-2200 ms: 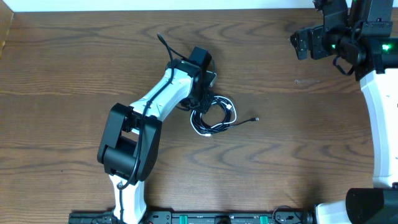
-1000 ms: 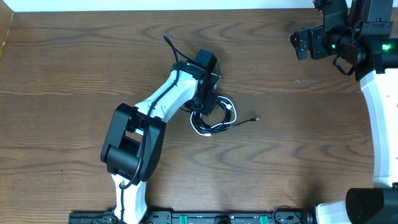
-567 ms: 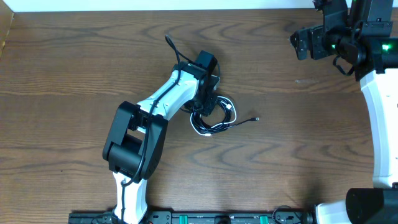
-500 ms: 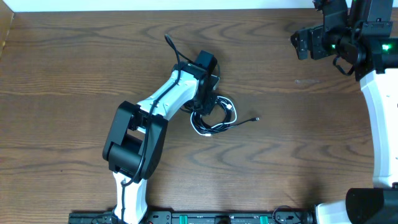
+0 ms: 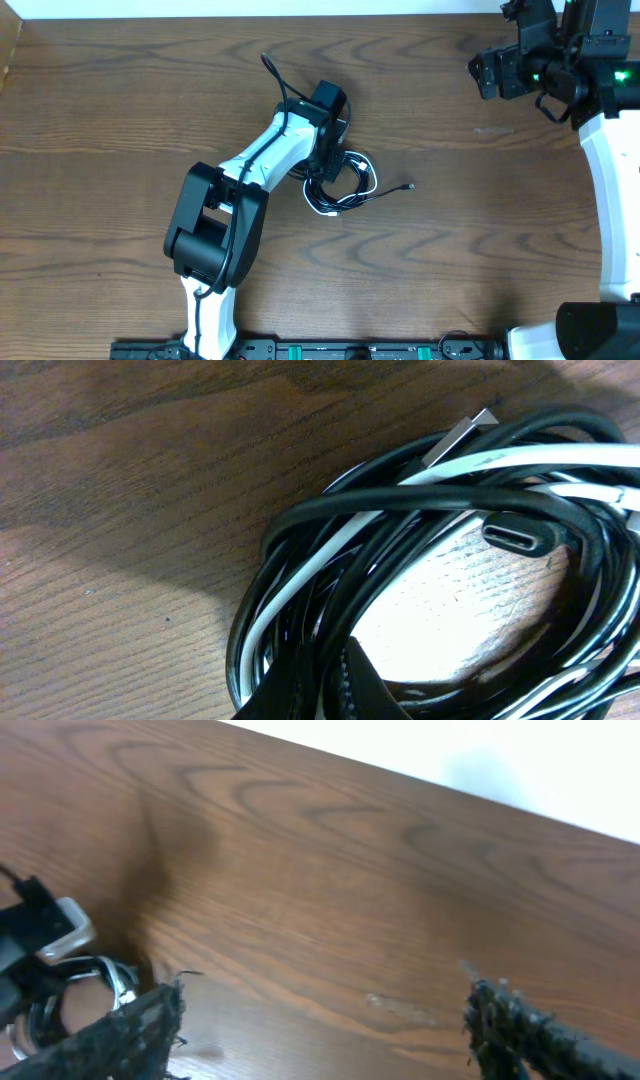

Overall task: Untangle cables
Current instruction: 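Move the right gripper toward the bundle beside the left gripper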

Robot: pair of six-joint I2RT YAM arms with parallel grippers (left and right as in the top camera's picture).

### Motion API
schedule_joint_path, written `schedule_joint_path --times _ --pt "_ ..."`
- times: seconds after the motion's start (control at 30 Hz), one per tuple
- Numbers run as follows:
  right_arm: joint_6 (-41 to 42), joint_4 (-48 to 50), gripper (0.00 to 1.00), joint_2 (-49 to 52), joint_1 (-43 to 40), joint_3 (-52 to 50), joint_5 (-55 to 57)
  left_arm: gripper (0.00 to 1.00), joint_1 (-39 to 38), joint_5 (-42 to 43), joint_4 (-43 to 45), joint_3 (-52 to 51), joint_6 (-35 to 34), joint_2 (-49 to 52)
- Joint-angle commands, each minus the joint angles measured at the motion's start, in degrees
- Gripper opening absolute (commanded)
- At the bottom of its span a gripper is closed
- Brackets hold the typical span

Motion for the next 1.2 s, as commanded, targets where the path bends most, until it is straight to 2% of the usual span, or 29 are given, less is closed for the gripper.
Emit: schedule_joint_path --times 0.0,0.13,0.27,0.57,0.73,0.83,0.93,1.07,1.17 --pt "-1.22 -0.20 0.86 -0.24 -0.17 -2.64 -6.12 0.07 0.44 0.48 0.04 -0.11 0.20 0.42" --pt "-0.59 2.99 0.86 0.02 0.68 -7.61 -10.64 0.07 0.44 0.48 0.02 -0.11 0.39 0.42" --pt "1.33 2.93 0.84 1.64 4.37 -11.08 -9.84 0.07 0.44 0.50 0.02 -0.11 0.39 0.42" --pt "3.39 0.37 0.83 6.19 11.39 -11.72 -7.56 0.08 0.44 0.98 0.31 -0.11 0.39 0.42" --pt "6.03 -2.47 0.78 8.87 12.48 -12.31 -8.04 0.07 0.44 0.98 1.16 -0.11 0.39 0.42" --pt "6.05 -2.10 0.78 10.05 13.66 -13.60 -8.98 0.08 0.44 1.27 1.16 -0.11 0.42 0.42" --pt "5.81 -1.95 0.79 10.86 14.86 -15.15 -10.84 0.07 0.90 5.73 1.18 -0.04 1.90 0.39" --pt "5.86 -0.87 0.79 10.93 16.13 -17.40 -10.88 0.07 2.25 6.69 1.25 0.00 1.95 0.39" --pt "5.84 0.35 0.79 10.93 17.09 -19.30 -11.47 0.08 3.96 12.74 0.90 0.00 4.07 0.39"
